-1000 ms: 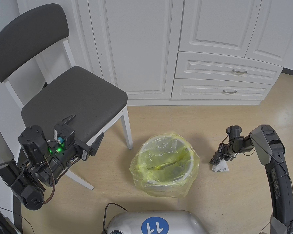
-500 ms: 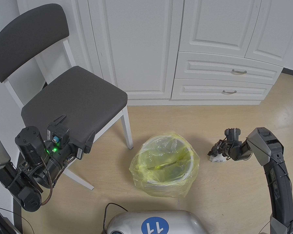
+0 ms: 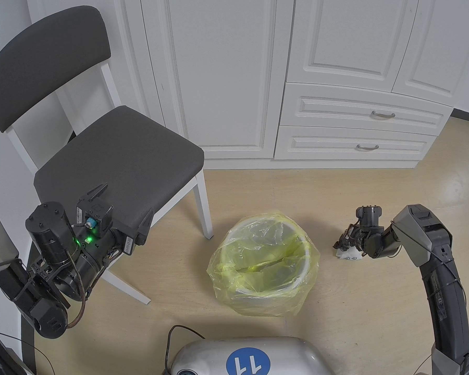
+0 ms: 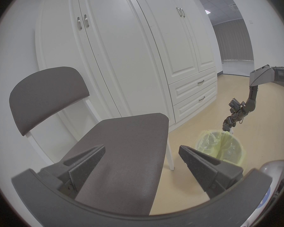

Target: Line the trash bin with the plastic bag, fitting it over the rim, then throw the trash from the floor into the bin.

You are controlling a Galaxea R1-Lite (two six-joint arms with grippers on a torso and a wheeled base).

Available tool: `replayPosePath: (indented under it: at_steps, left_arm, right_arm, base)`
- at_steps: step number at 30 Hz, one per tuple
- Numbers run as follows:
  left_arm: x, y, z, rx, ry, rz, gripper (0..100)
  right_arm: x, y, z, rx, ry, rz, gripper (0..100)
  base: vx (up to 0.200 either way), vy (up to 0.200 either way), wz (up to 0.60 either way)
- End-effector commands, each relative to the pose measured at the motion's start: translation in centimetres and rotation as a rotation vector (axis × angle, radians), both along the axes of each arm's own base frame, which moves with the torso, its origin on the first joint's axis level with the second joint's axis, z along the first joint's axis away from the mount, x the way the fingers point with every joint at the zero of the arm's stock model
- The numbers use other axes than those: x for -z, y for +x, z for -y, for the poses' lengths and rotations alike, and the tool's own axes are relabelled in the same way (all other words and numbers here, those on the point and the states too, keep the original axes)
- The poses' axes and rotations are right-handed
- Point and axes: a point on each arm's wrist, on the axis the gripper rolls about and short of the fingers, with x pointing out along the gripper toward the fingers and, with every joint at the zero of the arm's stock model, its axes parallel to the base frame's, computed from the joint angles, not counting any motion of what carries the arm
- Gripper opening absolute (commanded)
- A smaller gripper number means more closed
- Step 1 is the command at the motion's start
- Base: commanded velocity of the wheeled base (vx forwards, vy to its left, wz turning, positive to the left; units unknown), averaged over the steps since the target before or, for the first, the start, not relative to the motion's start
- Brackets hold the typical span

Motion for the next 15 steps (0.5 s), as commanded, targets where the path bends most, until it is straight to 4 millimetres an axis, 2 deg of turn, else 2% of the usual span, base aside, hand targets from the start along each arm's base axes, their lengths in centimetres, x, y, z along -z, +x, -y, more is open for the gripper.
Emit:
replayPosePath:
  at_steps: [1,5,8,15]
  left_arm:
    - [-0.3,0.0,0.0,0.000,-0.006,0.013,100]
    - [-0.7,0.1,0.0,-0.001,-0.014,0.028,100]
    - [-1.2,-0.1,-0.1,-0.003,-0.021,0.046,100]
    - [-1.8,-0.2,-0.2,-0.003,-0.030,0.068,100]
  right_arm:
    - [-0.1,-0.1,-0.9,-0.004,-0.031,0.008,0]
    - [-0.8,-0.3,-1.0,-0.022,-0.124,0.054,0]
    - [-2.1,-0.8,-0.4,-0.055,-0.242,0.112,0]
    - [-6.9,-3.1,-1.0,-0.113,-0.380,0.248,0]
  base:
    - [0.000,0.000,0.00]
    - [0.000,0.000,0.00]
    - [0.000,0.000,0.00]
    - [0.000,0.000,0.00]
